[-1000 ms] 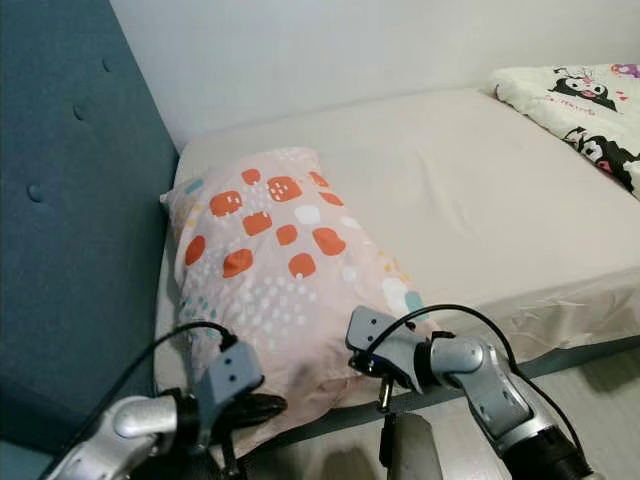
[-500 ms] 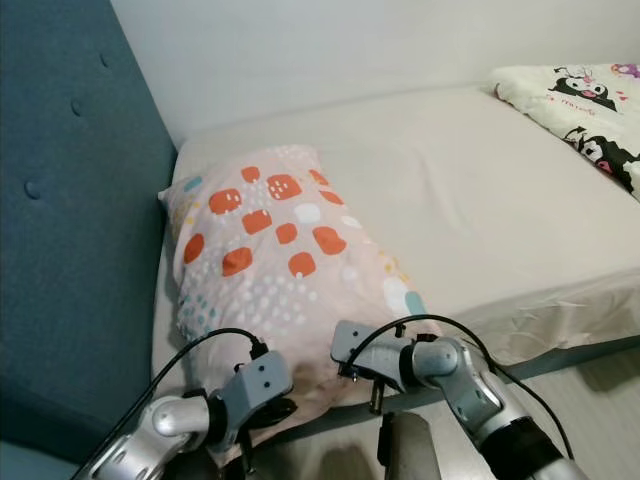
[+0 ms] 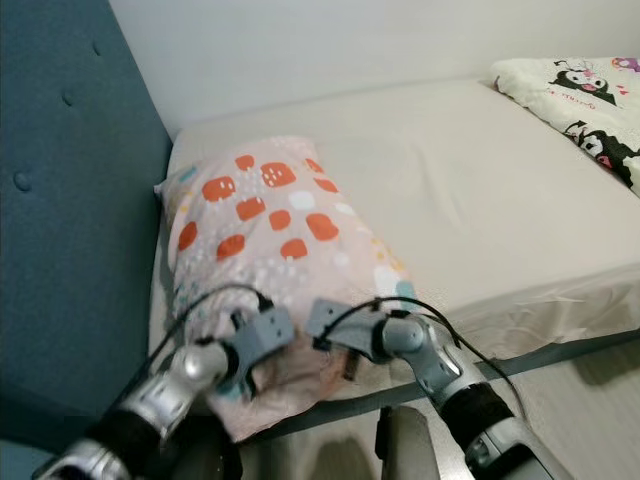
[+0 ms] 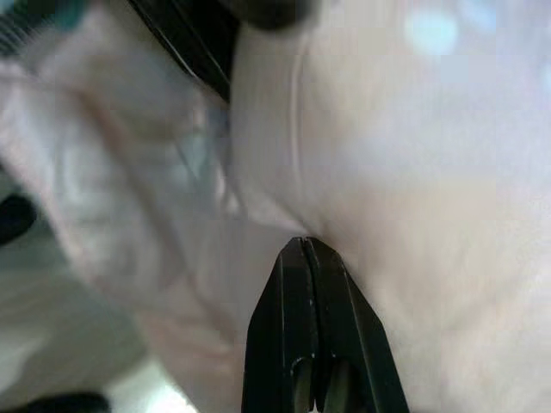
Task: Clean up the room
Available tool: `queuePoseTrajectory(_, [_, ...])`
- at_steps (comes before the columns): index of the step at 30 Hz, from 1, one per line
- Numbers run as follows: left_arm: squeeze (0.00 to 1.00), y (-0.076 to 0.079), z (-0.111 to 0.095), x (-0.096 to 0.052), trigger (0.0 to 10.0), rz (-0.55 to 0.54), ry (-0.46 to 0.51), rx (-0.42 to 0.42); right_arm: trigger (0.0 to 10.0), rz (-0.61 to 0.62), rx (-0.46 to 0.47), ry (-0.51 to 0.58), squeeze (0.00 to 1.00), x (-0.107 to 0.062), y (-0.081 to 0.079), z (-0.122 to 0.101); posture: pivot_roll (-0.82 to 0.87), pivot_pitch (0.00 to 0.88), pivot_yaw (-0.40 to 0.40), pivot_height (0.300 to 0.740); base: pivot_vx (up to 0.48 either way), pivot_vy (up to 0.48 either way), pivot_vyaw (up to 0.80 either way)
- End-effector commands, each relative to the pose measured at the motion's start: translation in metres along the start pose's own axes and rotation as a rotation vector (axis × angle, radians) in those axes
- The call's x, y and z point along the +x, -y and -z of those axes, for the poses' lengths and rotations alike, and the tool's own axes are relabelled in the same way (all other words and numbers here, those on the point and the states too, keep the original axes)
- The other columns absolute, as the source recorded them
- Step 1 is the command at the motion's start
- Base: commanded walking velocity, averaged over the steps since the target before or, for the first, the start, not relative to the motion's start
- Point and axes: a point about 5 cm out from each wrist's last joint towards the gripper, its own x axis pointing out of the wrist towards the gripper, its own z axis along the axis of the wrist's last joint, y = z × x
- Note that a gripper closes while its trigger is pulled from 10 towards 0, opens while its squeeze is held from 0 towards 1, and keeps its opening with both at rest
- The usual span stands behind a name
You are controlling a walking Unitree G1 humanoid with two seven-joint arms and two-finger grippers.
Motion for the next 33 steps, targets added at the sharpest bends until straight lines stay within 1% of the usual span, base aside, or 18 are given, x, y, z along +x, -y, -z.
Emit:
queuePoseTrajectory(1, [0.00,-0.001,0.008,0.001,0.0,-0.028,-0.020,-0.032,10.0,0.028,-0.016,0.026,0.00,-0.001,0.002,-0.001,-0.05,0.302,0.014,0.580,0.000,0.000,0.00])
queuePoseTrajectory(2, [0.00,-0.001,0.008,0.001,0.0,-0.028,-0.020,-0.032,10.0,0.028,-0.016,0.026,0.00,-0.001,0.002,-0.001,-0.05,0.302,0.014,0.580,0.000,0.000,0.00])
queuePoseTrajectory(5, [0.00,-0.012,0.001,0.009,0.0,-0.098,-0.010,-0.004,10.0,0.040,0.050,0.169,0.00,-0.007,0.005,-0.020,-0.05,0.297,0.016,0.580,0.000,0.000,0.00])
queuePoseTrajectory(8, [0.00,-0.015,-0.004,0.014,0.0,-0.121,-0.012,0.027,10.0,0.026,0.063,0.220,0.00,-0.009,0.003,-0.027,-0.06,0.295,0.018,0.580,0.000,0.000,0.00])
queuePoseTrajectory(10, [0.00,-0.015,-0.004,0.014,0.0,-0.121,-0.012,0.027,10.0,0.026,0.063,0.220,0.00,-0.009,0.003,-0.027,-0.06,0.295,0.018,0.580,0.000,0.000,0.00])
queuePoseTrajectory(11, [0.00,-0.018,-0.008,0.017,0.0,-0.137,-0.017,0.065,10.0,0.024,0.062,0.242,0.00,-0.011,0.001,-0.032,-0.07,0.294,0.021,0.580,0.000,0.000,0.00])
queuePoseTrajectory(13, [0.00,-0.018,-0.008,0.017,0.0,-0.137,-0.017,0.065,10.0,0.024,0.062,0.242,0.00,-0.011,0.001,-0.032,-0.07,0.294,0.021,0.580,0.000,0.000,0.00])
queuePoseTrajectory(15, [0.00,-0.026,-0.018,0.022,0.0,-0.158,-0.037,0.170,10.0,0.027,0.090,0.313,0.00,-0.016,-0.002,-0.044,-0.08,0.293,0.029,0.580,0.000,0.000,0.00])
queuePoseTrajectory(16, [0.00,-0.026,-0.018,0.022,0.0,-0.158,-0.037,0.170,10.0,0.027,0.090,0.313,0.00,-0.016,-0.002,-0.044,-0.08,0.293,0.029,0.580,0.000,0.000,0.00])
queuePoseTrajectory(18, [0.00,-0.038,-0.021,0.022,0.0,-0.188,-0.074,0.296,10.0,0.039,0.115,0.352,0.00,-0.021,-0.002,-0.050,-0.09,0.295,0.038,0.580,0.000,0.000,0.00])
queuePoseTrajectory(19, [0.00,-0.042,-0.022,0.021,0.0,-0.201,-0.083,0.330,10.0,0.042,0.117,0.356,0.00,-0.022,-0.002,-0.051,-0.09,0.295,0.038,0.580,0.000,0.000,0.00])
queuePoseTrajectory(22, [0.00,-0.048,-0.023,0.020,0.0,-0.224,-0.091,0.368,10.0,0.046,0.118,0.353,0.00,-0.023,-0.002,-0.050,-0.10,0.295,0.039,0.580,0.000,0.000,0.00])
queuePoseTrajectory(24, [0.00,-0.065,-0.023,0.014,0.0,-0.278,-0.130,0.457,10.0,0.056,0.116,0.339,0.00,-0.025,-0.001,-0.046,-0.10,0.299,0.045,0.580,0.000,0.000,0.00])
queuePoseTrajectory(25, [0.00,-0.083,-0.021,0.007,0.0,-0.326,-0.173,0.524,10.0,0.063,0.116,0.327,0.00,-0.027,0.000,-0.043,-0.10,0.300,0.046,0.580,0.000,0.000,0.00])
queuePoseTrajectory(26, [0.00,-0.088,-0.019,0.004,0.0,-0.332,-0.190,0.544,10.0,0.061,0.117,0.325,0.00,-0.027,-0.001,-0.042,-0.09,0.298,0.043,0.580,0.000,0.000,0.00])
queuePoseTrajectory(30, [0.00,-0.093,-0.009,-0.002,0.0,-0.309,-0.231,0.586,10.0,0.051,0.120,0.324,0.00,-0.027,-0.003,-0.042,-0.09,0.298,0.039,0.580,0.000,0.000,0.00])
queuePoseTrajectory(32, [0.00,-0.090,0.005,-0.006,0.0,-0.253,-0.273,0.625,10.0,0.041,0.121,0.321,0.00,-0.028,-0.005,-0.043,-0.08,0.299,0.035,0.580,0.000,0.000,0.00])
queuePoseTrajectory(33, [0.00,-0.090,0.005,-0.006,0.0,-0.253,-0.273,0.625,10.0,0.041,0.121,0.321,0.00,-0.028,-0.005,-0.043,-0.08,0.299,0.035,0.580,0.000,0.000,0.00])
